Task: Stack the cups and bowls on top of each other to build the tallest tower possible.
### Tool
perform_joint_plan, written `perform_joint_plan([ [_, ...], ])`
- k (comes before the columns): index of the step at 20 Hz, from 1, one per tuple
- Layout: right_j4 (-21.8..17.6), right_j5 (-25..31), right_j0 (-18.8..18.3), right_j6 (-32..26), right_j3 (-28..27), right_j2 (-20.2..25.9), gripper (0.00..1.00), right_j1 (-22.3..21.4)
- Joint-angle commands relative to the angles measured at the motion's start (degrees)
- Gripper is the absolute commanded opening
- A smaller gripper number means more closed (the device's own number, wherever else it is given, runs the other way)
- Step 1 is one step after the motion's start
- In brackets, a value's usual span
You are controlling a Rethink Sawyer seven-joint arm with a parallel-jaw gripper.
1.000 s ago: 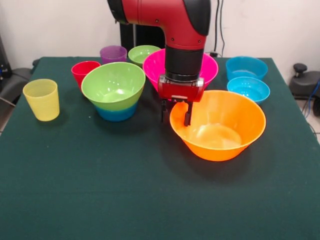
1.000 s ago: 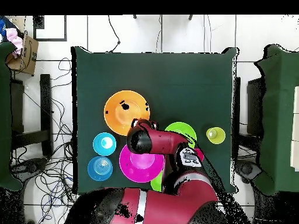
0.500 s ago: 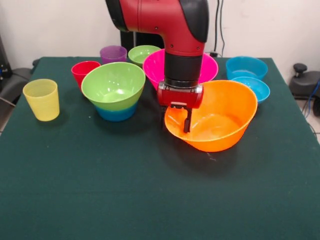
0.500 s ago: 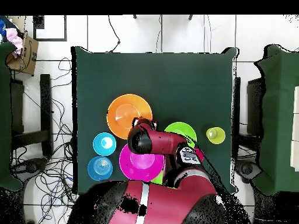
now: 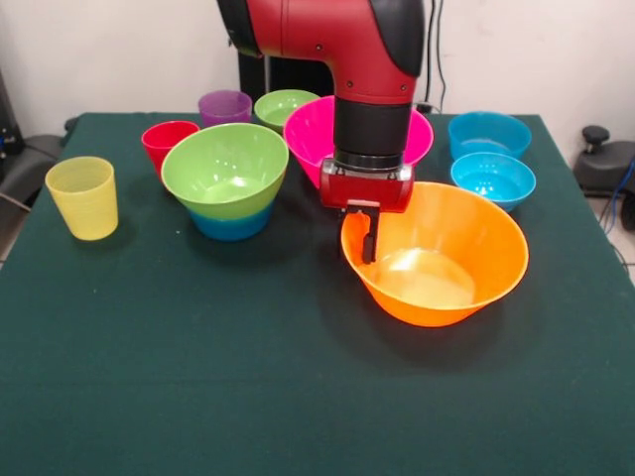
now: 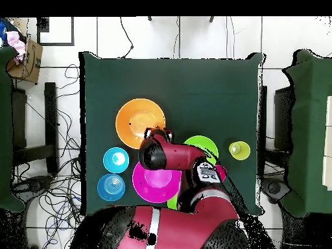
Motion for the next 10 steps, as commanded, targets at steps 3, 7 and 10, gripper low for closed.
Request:
perform_joint_plan([
  [3,0.7,2.0,0.7,6.3,-4.9,1.8,0.00,4.3],
  [7,0.9,2.8,1.0,6.3,-4.7,1.7,0.00,4.0],
  [10,0.3,1.8,1.0,6.2,-4.3,1.9,0.00,3.4],
])
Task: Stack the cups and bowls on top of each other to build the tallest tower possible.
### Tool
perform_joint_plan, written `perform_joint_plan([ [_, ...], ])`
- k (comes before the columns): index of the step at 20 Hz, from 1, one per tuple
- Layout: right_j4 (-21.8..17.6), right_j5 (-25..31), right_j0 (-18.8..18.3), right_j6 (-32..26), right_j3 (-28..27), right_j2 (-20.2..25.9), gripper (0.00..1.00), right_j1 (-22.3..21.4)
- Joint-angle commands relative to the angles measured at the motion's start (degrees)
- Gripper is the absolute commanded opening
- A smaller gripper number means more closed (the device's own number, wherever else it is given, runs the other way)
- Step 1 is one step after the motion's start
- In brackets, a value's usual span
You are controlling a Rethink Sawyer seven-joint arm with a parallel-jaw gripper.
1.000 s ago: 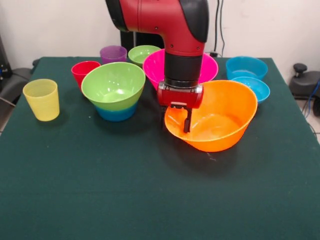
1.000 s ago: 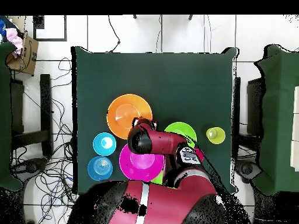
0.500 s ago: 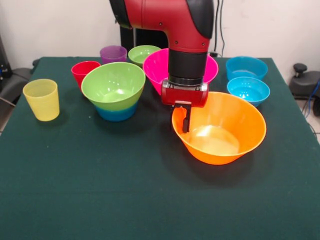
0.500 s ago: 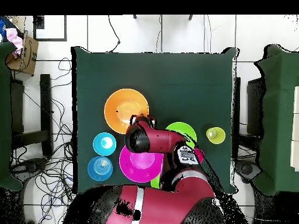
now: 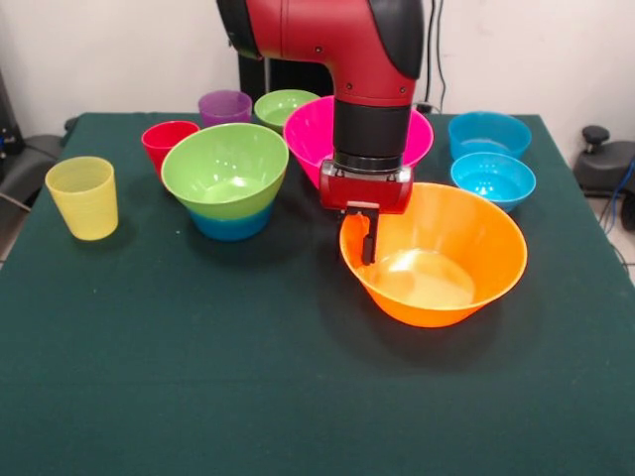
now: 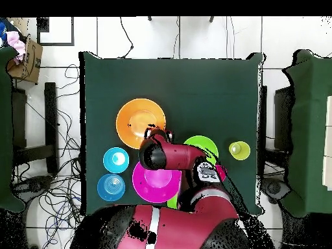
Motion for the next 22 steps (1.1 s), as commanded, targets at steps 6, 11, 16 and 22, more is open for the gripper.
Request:
perform_joint_plan([
  [6,-0.4,8.0,0.4,6.8,7.6,0.3,0.00,-11.3],
  [11,0.4,16.5,-0.4,4.8,12.9,-0.2,0.00,-21.5],
  [16,0.5,20.3,-3.0,3.5,14.9,2.2,0.00,-25.8],
  [22,1.2,24.3,-5.9,2.4,19.8,4.8,0.00,-32.5],
])
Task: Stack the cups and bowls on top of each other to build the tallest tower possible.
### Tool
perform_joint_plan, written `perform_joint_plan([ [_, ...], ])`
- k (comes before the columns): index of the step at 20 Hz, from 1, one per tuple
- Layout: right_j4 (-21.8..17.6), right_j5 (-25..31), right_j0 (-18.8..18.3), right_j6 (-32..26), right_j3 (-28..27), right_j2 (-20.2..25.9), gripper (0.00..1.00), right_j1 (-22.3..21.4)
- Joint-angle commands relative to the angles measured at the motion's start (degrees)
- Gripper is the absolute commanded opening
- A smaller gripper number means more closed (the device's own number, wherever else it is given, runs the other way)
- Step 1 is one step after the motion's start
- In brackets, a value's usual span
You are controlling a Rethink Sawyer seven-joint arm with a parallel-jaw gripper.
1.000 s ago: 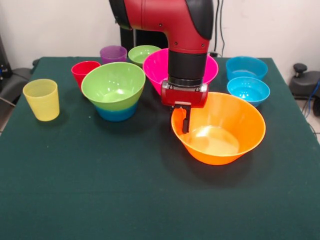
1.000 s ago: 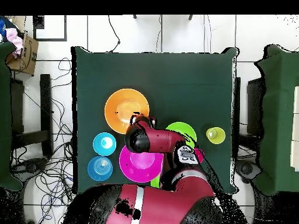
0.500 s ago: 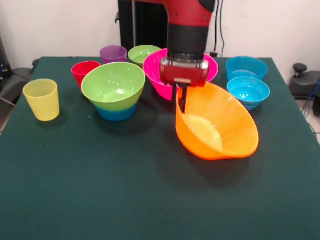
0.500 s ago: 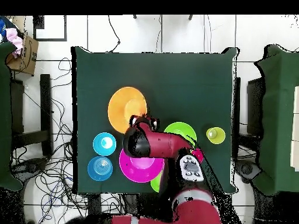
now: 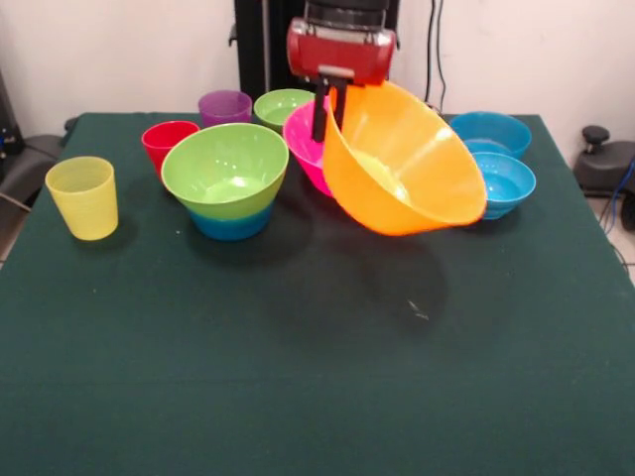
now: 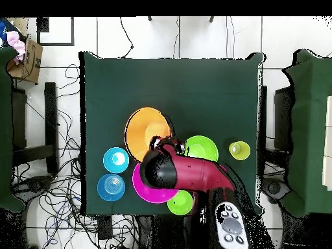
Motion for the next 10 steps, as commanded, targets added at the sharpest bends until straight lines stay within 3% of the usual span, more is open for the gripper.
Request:
perform_joint_plan([
  [1,1.6,11.1,-3.1,2.1,8.6,5.3,0.00,-10.6],
  [7,4.5,18.5,-4.5,0.2,12.6,5.6,0.00,-19.3],
  [10,5.2,21.0,-4.6,-0.5,12.9,5.4,0.00,-21.2],
])
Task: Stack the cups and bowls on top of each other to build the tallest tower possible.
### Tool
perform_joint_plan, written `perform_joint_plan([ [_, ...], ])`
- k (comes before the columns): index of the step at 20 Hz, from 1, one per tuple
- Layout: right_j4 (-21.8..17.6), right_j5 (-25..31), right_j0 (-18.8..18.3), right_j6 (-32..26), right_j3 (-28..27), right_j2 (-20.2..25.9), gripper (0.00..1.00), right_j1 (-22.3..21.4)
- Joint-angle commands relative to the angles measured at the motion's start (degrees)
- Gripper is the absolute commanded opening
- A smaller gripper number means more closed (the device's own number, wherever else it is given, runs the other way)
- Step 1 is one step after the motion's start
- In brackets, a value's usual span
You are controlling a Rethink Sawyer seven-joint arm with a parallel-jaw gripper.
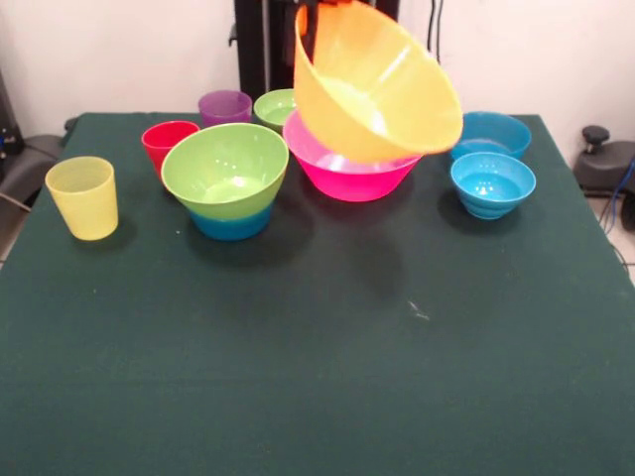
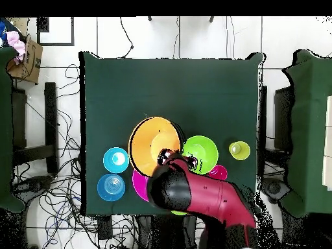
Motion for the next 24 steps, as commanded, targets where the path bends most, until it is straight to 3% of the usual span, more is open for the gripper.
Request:
perform_joint_plan([
  [1,3.5,12.3,-0.7,-0.9,6.2,5.0,0.00,-8.7],
  [10,1.1,8.2,-7.7,-5.3,7.0,8.6,0.00,-5.6],
  [16,-4.4,2.0,-14.6,-7.4,5.8,12.6,0.00,0.7],
  [24,-11.9,-3.4,-18.9,-5.7,3.6,15.2,0.00,6.9],
])
